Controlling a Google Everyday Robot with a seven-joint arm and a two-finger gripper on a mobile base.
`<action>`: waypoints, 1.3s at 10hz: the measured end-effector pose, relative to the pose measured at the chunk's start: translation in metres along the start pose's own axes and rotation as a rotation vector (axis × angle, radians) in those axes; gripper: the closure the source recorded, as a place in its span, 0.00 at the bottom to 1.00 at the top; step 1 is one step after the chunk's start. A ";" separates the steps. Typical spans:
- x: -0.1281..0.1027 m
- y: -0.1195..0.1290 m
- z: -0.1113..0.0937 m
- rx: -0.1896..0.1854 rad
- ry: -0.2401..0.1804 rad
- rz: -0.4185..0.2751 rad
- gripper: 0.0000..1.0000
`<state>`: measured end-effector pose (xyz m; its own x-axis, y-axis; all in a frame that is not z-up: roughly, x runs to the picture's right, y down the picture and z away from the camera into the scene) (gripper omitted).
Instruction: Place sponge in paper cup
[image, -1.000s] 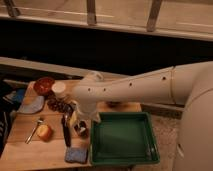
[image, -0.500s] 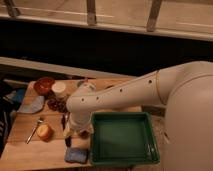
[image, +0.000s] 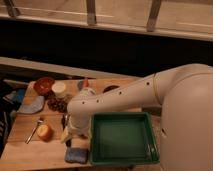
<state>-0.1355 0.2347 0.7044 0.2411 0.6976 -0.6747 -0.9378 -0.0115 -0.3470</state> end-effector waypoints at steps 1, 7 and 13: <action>0.000 0.000 0.000 0.000 0.000 0.000 0.20; -0.016 0.016 0.005 -0.021 -0.004 -0.030 0.20; 0.003 0.010 0.033 -0.045 0.055 -0.022 0.20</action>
<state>-0.1526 0.2602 0.7203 0.2758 0.6576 -0.7011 -0.9203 -0.0299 -0.3901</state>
